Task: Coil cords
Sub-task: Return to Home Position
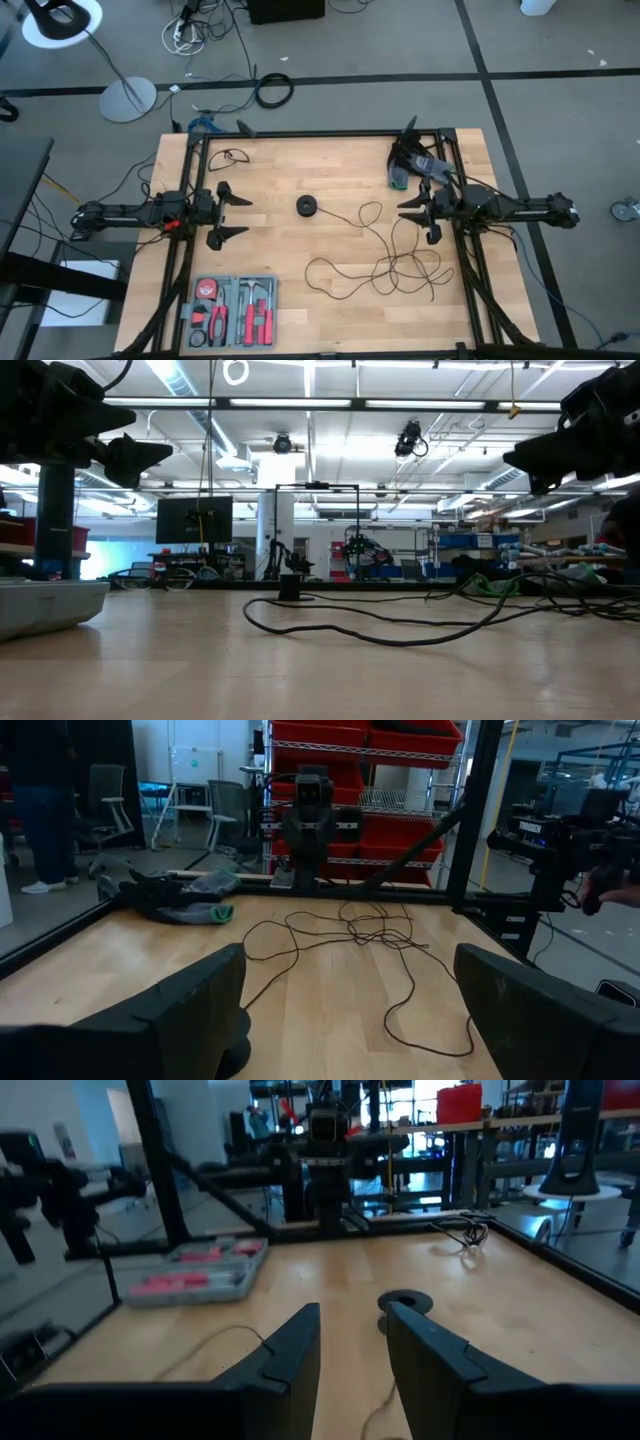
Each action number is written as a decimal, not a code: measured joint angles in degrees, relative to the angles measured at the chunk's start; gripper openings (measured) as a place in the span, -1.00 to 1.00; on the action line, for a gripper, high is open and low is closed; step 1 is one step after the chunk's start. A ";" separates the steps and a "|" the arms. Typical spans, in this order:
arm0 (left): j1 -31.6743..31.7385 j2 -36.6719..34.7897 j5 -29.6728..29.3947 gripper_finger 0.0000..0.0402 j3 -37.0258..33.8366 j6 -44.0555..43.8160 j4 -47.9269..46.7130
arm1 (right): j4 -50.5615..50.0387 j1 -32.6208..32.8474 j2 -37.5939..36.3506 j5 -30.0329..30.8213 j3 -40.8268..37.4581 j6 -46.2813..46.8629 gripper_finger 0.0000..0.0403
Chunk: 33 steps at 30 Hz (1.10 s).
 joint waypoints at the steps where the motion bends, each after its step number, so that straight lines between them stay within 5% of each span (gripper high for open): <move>1: 0.00 0.00 0.00 0.81 -0.01 0.00 0.00 | -0.80 0.00 0.00 0.00 0.00 -0.90 -0.41; 23: 0.00 0.00 0.00 0.81 0.00 -0.02 0.02 | -1.79 0.00 18.53 -0.37 0.09 -1.41 -0.41; 33: 0.00 0.00 0.00 0.81 0.00 -0.02 0.02 | -0.14 0.00 20.63 -0.17 0.07 -1.37 -0.41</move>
